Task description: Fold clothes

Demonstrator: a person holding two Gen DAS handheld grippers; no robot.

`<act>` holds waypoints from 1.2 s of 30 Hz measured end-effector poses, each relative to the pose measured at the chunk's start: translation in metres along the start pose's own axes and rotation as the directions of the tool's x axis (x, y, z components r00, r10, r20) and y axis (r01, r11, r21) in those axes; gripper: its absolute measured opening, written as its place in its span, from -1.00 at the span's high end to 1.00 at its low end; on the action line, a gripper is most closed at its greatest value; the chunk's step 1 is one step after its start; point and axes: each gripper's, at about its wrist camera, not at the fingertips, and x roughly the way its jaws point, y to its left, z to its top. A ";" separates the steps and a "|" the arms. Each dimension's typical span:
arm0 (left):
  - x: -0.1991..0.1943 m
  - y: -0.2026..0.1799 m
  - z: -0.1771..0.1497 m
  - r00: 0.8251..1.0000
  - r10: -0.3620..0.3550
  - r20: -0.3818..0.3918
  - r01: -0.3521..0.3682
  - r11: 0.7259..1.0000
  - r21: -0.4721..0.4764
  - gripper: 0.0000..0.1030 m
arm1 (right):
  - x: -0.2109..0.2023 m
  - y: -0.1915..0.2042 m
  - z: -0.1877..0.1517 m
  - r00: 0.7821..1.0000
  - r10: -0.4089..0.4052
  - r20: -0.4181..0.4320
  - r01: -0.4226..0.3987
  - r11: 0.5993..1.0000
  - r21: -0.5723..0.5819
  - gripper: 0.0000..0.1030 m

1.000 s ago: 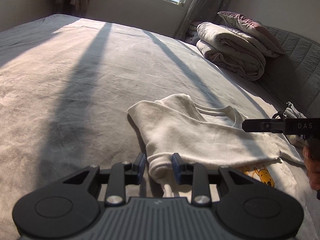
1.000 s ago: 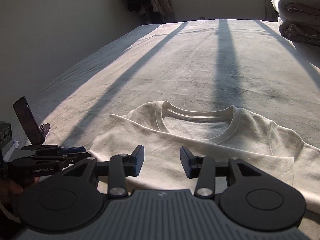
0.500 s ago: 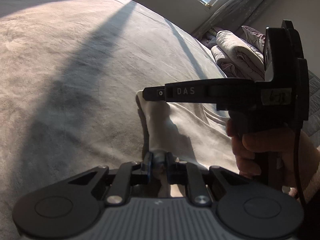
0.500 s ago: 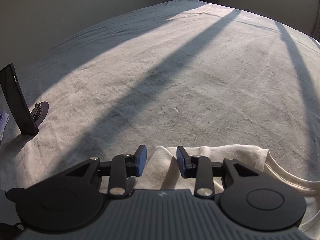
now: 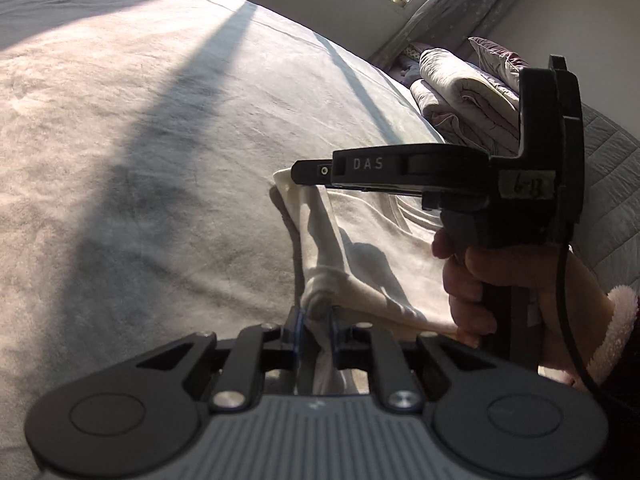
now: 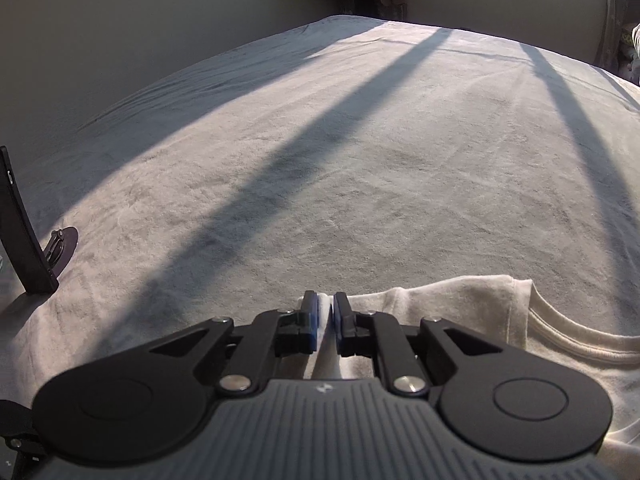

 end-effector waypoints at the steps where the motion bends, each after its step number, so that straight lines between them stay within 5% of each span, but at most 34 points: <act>1: -0.004 0.000 0.003 1.000 -0.002 0.020 0.002 1.000 -0.004 0.67 | -0.007 -0.001 0.000 1.000 0.000 0.014 0.000 1.000 0.008 0.48; 3: -0.010 -0.001 0.008 0.998 0.001 0.061 -0.001 1.000 -0.007 0.63 | -0.022 -0.005 -0.002 0.999 -0.005 0.040 0.005 1.000 0.015 0.08; 11: -0.008 -0.020 0.014 0.987 -0.032 0.155 0.030 0.999 0.019 0.63 | -0.090 -0.040 -0.037 0.994 -0.070 0.085 0.061 0.993 0.104 0.07; 17: 0.022 -0.035 0.000 0.998 0.066 0.017 -0.067 0.993 0.095 0.65 | -0.138 -0.074 -0.085 0.982 -0.179 0.056 0.166 0.969 0.186 0.07; 21: 0.013 -0.048 -0.002 0.996 0.074 0.044 -0.079 0.989 0.125 0.67 | -0.180 -0.106 -0.114 0.965 -0.259 0.048 0.236 0.931 0.279 0.07; 26: 0.000 -0.059 -0.002 0.997 0.032 0.076 -0.040 0.994 0.104 0.56 | -0.233 -0.156 -0.150 0.930 -0.365 0.053 0.299 0.829 0.472 -0.05; 36: 0.006 -0.080 -0.009 0.995 0.022 0.099 -0.034 0.992 0.119 0.29 | -0.288 -0.237 -0.224 0.834 -0.551 -0.012 0.363 0.533 0.764 -0.05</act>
